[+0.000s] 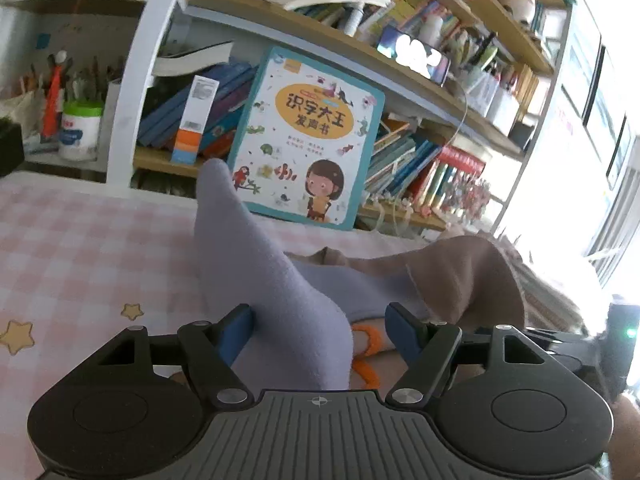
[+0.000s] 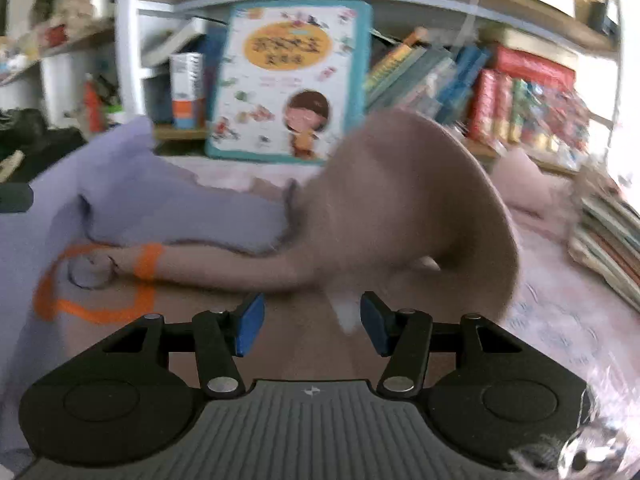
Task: Fold clothes
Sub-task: 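Lift the sweater with both grippers and shake it open above the table, then lower the sweater flat onto the table and open the right gripper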
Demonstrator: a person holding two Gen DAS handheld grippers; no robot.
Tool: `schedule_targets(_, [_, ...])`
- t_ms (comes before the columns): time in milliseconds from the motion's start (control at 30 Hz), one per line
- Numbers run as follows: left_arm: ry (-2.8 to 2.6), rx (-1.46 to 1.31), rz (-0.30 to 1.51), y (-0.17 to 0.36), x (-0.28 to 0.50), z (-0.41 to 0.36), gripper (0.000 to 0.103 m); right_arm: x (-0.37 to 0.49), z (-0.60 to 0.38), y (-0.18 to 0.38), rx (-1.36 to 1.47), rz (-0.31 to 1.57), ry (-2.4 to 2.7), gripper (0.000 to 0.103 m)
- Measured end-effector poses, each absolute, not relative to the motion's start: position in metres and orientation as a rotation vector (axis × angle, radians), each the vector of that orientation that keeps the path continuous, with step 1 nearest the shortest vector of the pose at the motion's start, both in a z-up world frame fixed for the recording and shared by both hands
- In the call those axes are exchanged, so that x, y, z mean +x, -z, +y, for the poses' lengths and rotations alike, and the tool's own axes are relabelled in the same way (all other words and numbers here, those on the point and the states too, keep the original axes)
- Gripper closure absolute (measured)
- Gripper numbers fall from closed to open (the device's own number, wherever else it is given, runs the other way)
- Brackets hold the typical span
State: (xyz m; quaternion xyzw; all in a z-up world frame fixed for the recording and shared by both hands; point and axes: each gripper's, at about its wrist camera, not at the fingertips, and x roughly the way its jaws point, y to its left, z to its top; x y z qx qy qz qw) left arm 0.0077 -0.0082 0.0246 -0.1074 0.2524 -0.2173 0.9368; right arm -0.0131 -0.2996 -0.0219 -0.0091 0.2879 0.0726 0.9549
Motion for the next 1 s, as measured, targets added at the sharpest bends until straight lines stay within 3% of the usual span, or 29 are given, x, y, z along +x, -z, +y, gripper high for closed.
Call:
schedule_targets(233, [0.428,-0.145,0.543,-0.019,0.016,-0.022,0.029,-0.024,-0.316,0.033,0.026,0.643,-0.142,0.053])
schedule_targets(500, [0.425,-0.173,0.581,-0.011,0.024,-0.02,0.032,-0.026,-0.304,0.032,0.029,0.659,-0.217,0.088])
schedule_targets(533, [0.431,-0.185,0.58,-0.01,0.025,-0.019,0.036,-0.026,-0.304,0.031,0.04,0.661,-0.226,0.089])
schedule_targets(600, [0.425,-0.202,0.587,-0.008,0.029,-0.016,0.067,-0.027,-0.308,0.03,0.077,0.655,-0.236,0.091])
schedule_targets(667, [0.414,-0.223,0.593,-0.007,0.033,-0.012,0.082,-0.03,-0.311,0.025,0.112,0.635,-0.239,0.092])
schedule_targets(767, [0.404,-0.288,0.588,-0.009,0.037,-0.003,0.088,-0.045,-0.31,-0.005,0.083,0.529,-0.213,0.092])
schedule_targets(1000, [0.419,-0.399,0.571,-0.018,0.039,0.017,0.089,-0.095,-0.308,-0.079,0.033,0.331,-0.301,0.092])
